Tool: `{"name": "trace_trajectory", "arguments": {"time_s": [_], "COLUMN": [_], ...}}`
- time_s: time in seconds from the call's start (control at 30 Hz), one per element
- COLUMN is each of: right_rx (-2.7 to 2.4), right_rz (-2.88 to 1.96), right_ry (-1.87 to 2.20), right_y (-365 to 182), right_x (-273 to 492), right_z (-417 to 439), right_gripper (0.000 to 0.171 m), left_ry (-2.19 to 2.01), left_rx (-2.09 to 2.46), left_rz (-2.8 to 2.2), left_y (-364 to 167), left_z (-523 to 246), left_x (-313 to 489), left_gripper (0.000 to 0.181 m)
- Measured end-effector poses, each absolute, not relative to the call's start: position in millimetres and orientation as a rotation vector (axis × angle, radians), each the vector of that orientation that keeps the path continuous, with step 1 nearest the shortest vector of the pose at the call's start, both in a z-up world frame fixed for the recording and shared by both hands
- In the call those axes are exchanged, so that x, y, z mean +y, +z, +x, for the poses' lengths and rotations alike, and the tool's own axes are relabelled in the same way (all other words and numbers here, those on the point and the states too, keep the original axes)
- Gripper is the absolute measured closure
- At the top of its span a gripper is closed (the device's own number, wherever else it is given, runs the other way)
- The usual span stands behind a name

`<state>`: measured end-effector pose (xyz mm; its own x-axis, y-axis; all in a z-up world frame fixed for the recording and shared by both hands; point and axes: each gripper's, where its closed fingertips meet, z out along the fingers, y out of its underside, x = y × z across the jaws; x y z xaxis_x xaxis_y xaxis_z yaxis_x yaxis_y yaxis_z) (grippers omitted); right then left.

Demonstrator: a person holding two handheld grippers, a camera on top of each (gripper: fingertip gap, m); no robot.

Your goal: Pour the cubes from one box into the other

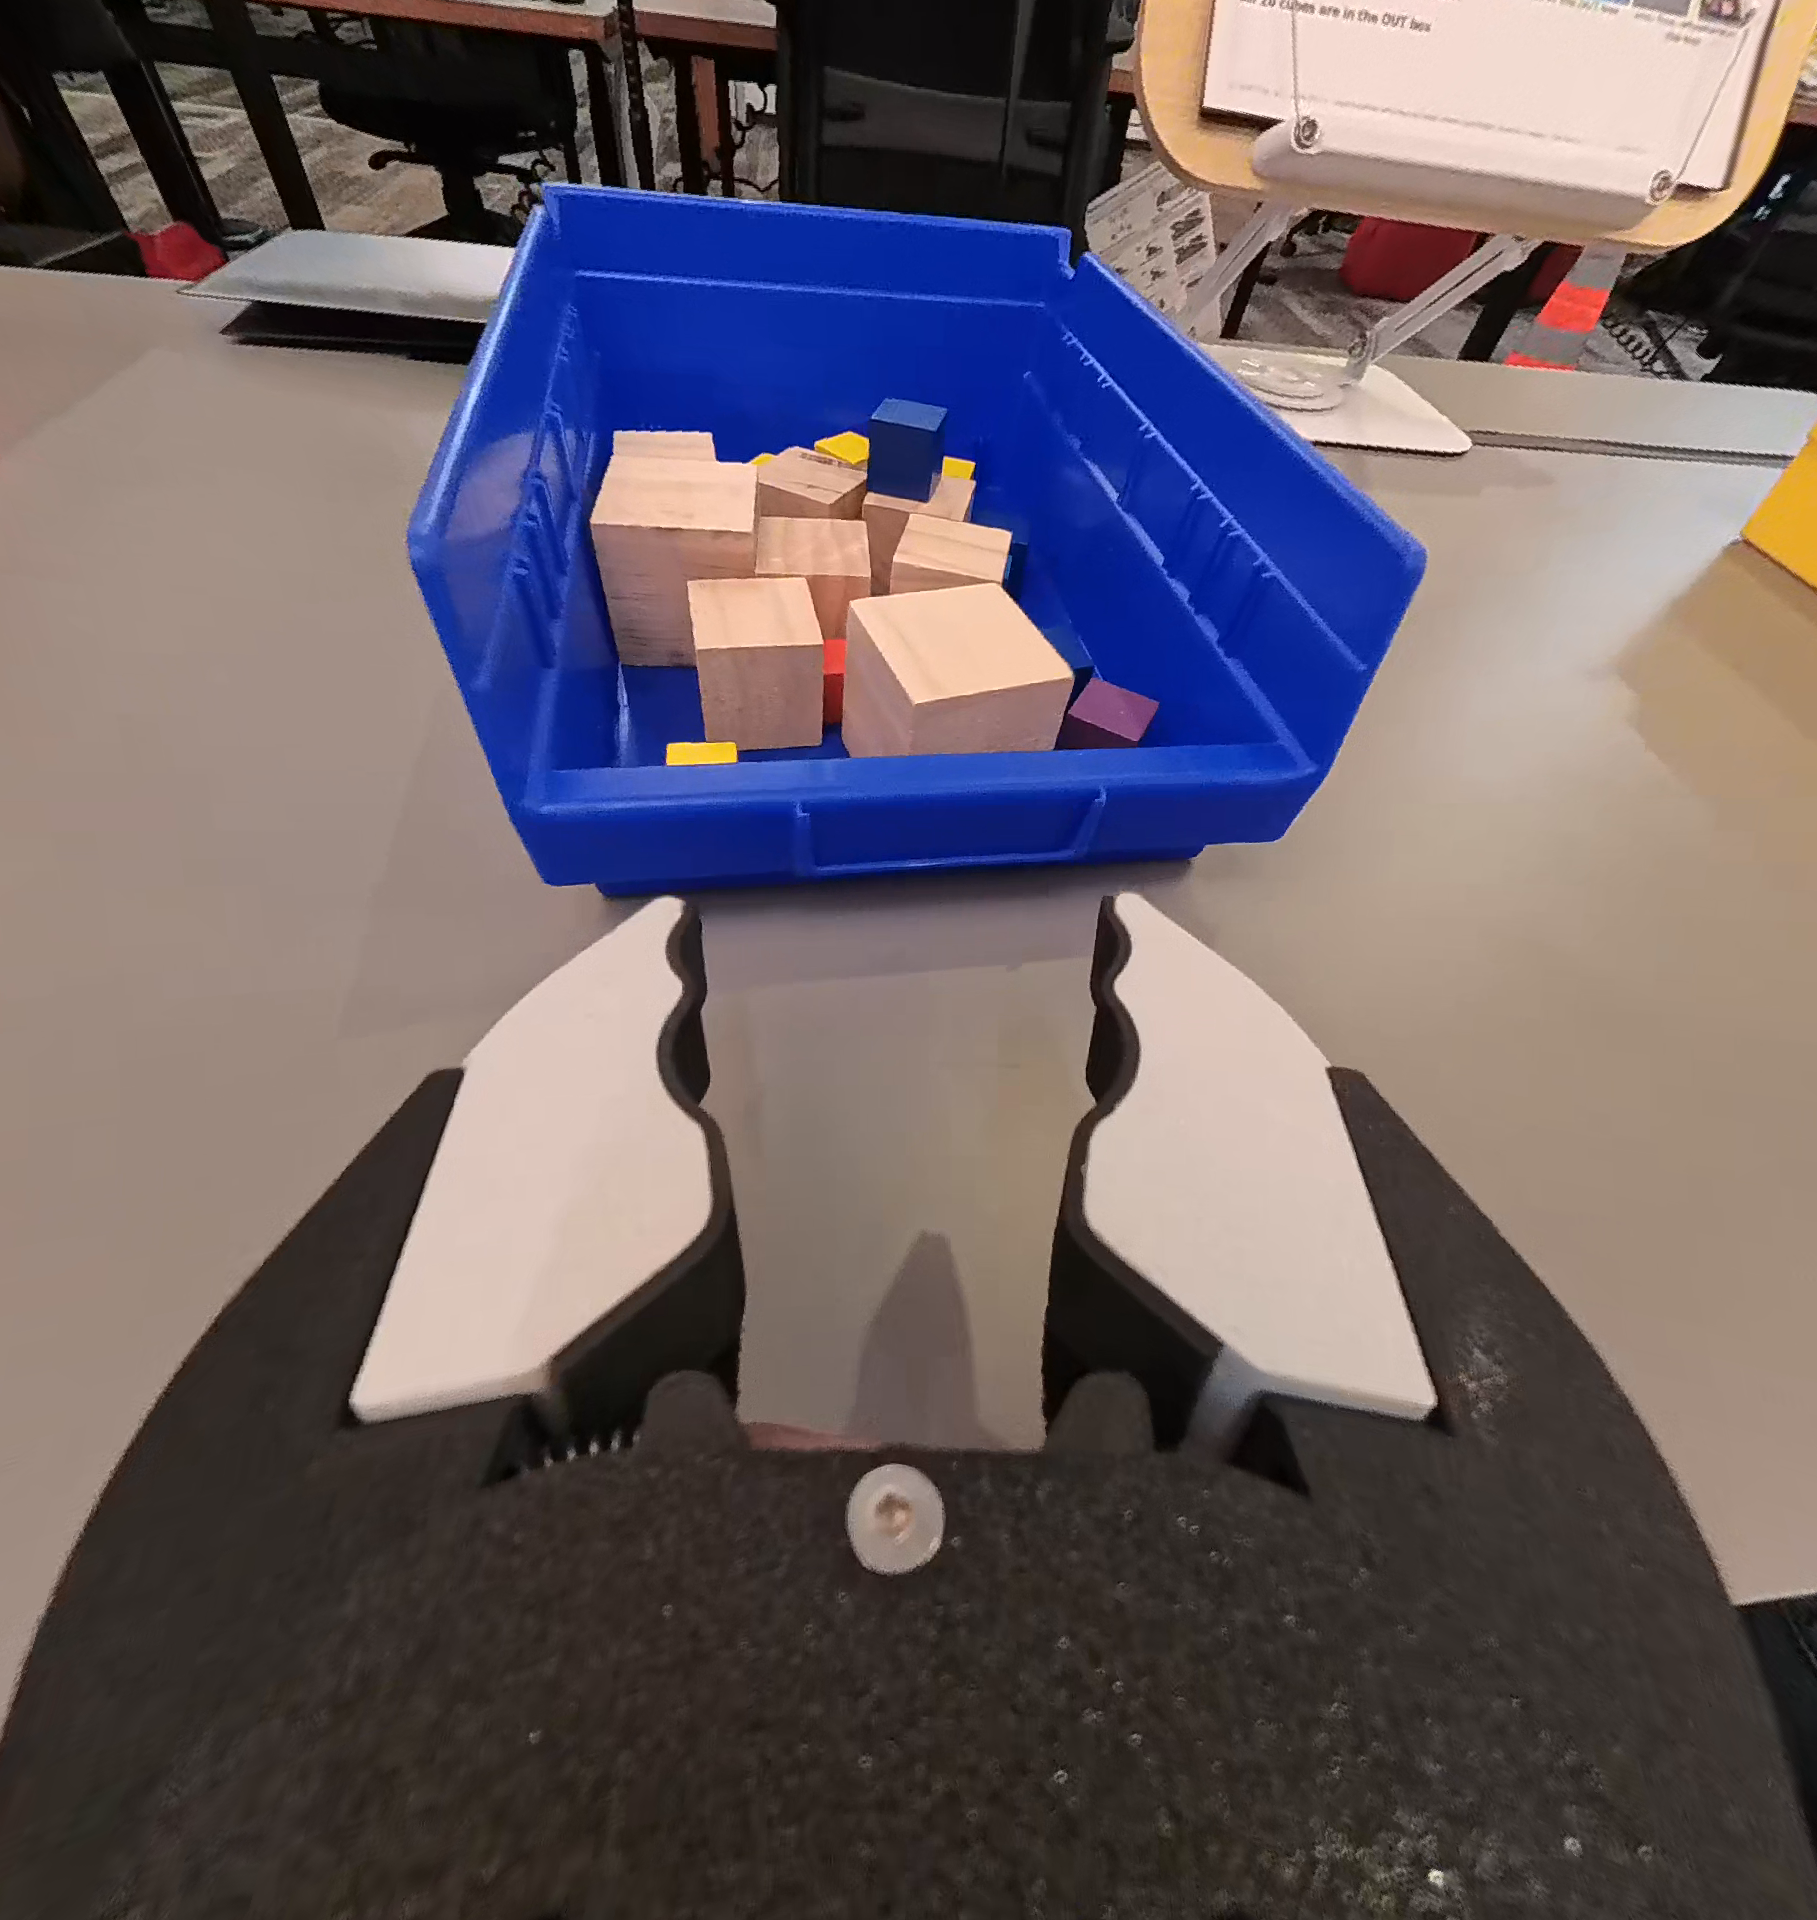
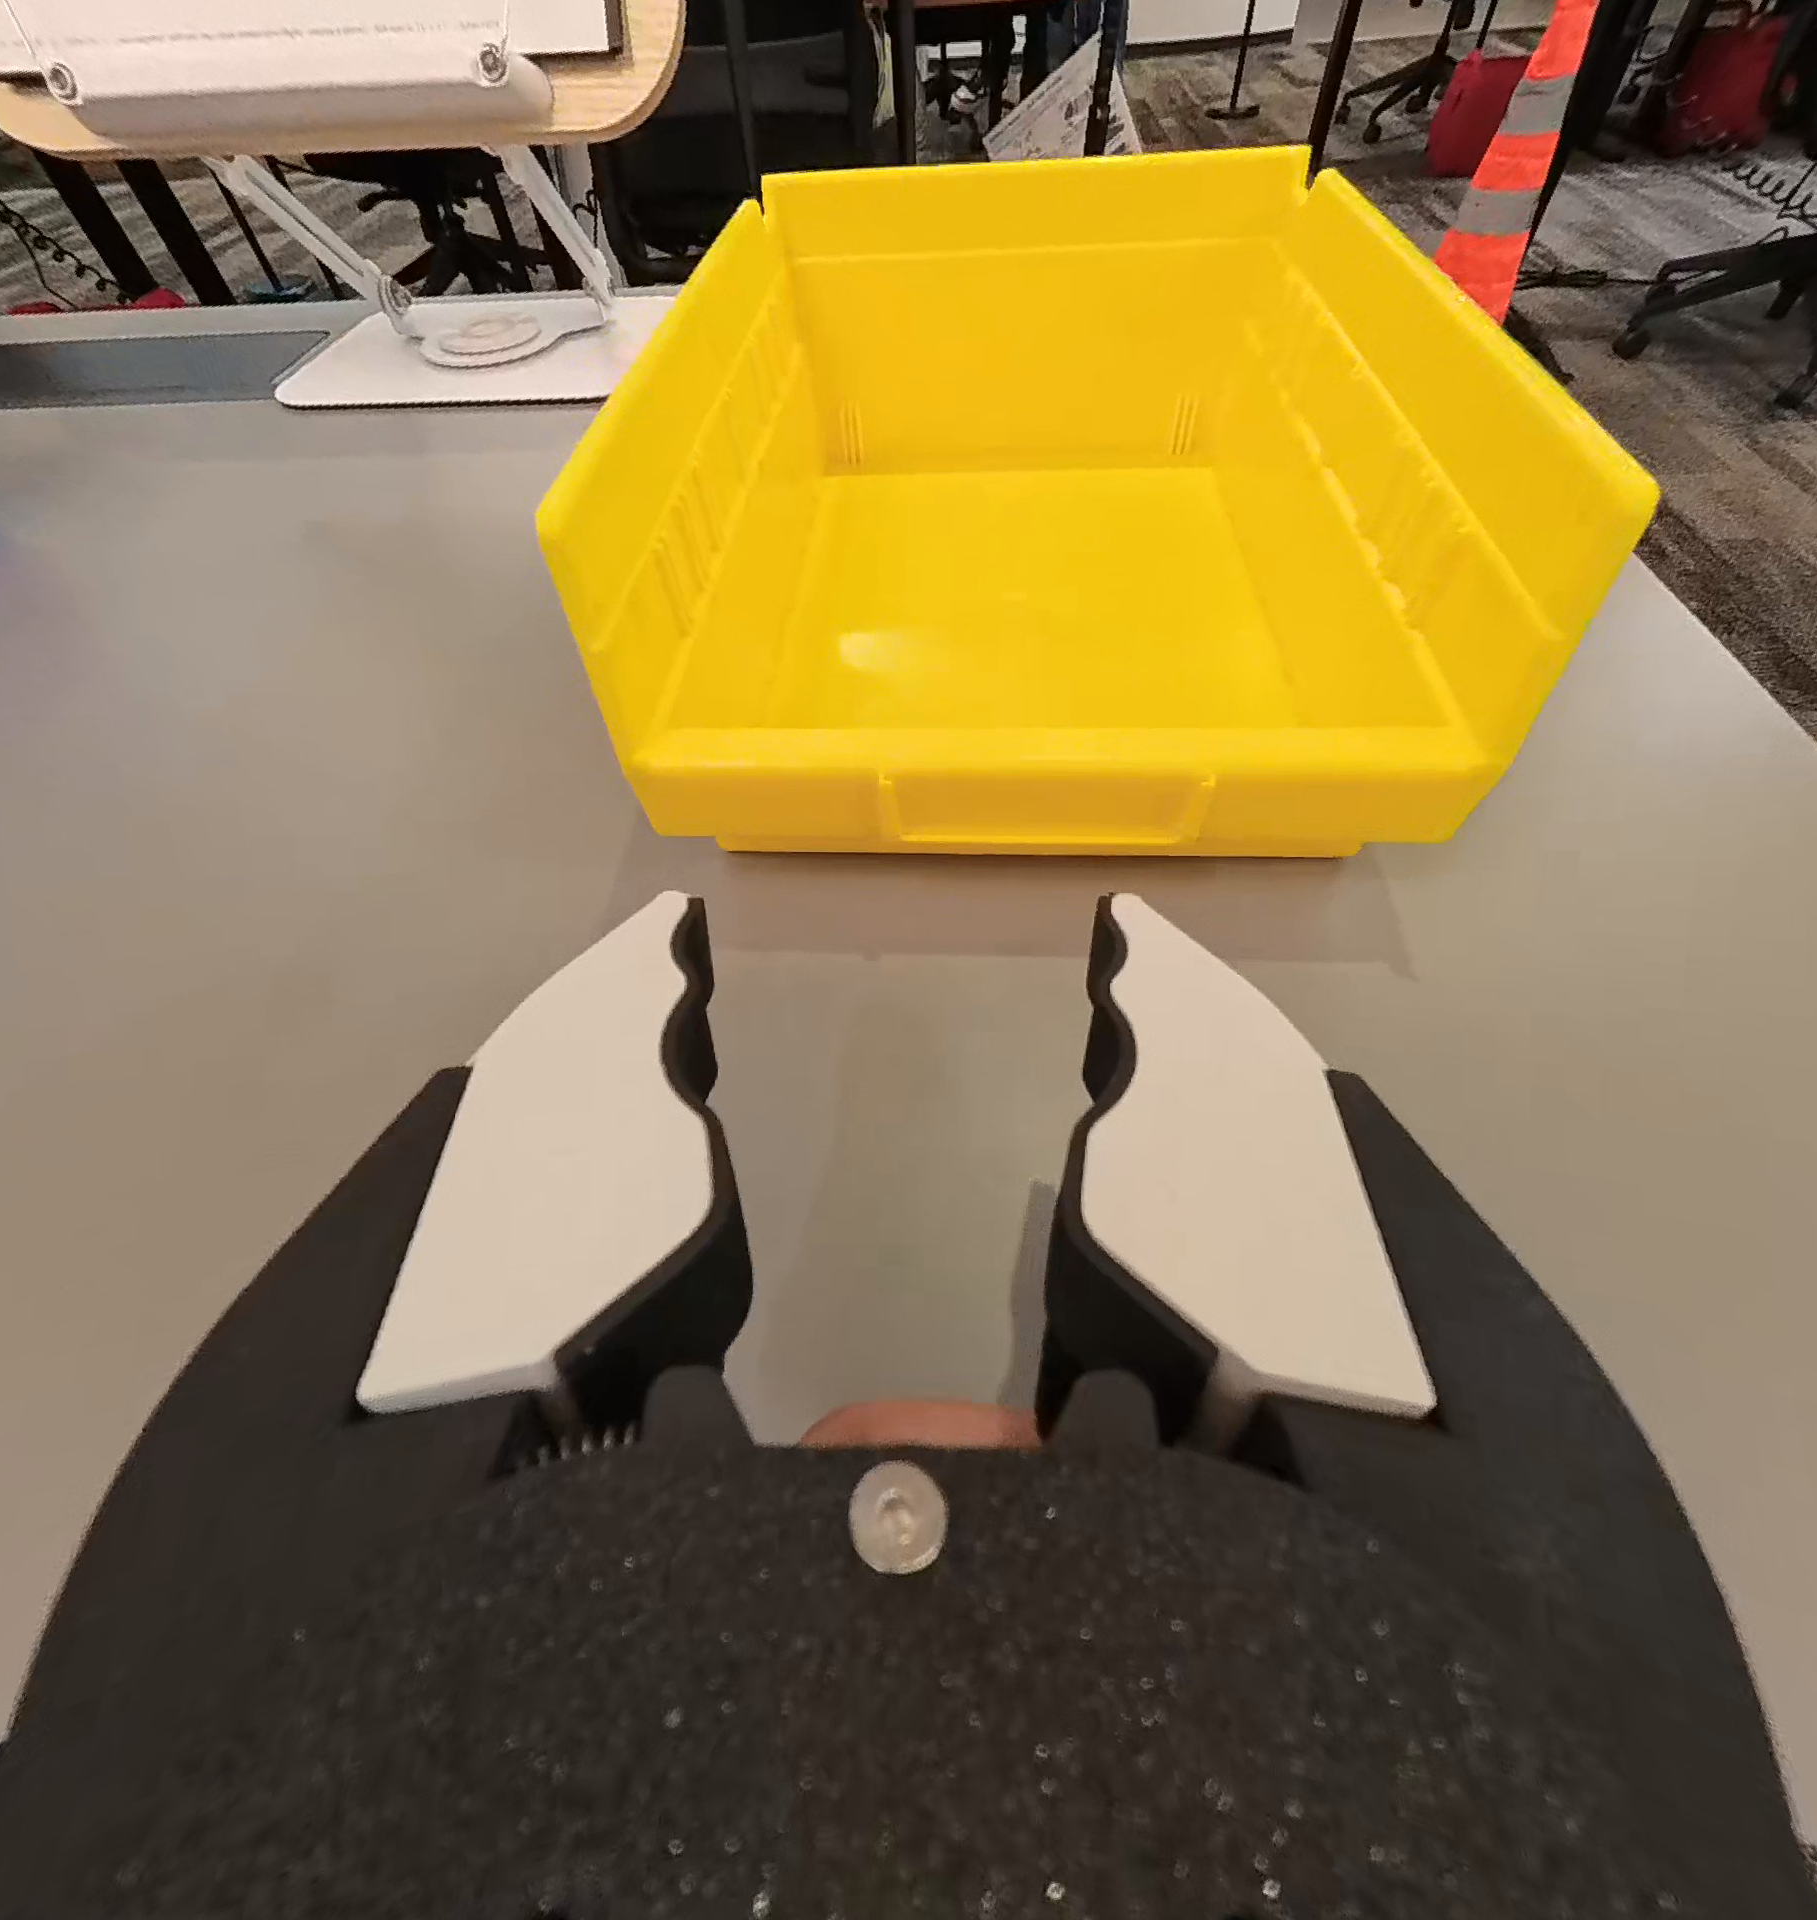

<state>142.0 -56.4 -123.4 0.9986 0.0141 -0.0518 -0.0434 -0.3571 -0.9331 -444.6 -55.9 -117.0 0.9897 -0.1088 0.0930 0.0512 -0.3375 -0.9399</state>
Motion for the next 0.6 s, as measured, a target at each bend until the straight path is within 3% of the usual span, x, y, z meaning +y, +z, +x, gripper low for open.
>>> {"name": "trace_trajectory", "arguments": {"time_s": [0.6], "right_rx": [-0.016], "right_rz": [-1.949], "right_ry": [0.054], "right_y": [-125.5], "right_x": [-57.5], "right_z": [135.1], "right_gripper": [0.103], "left_ry": [-0.154], "left_rx": [0.063], "left_rz": [-1.923], "left_y": [-121.9], "left_z": [-443.3], "left_x": [-54.0], "left_gripper": [0.110]}}
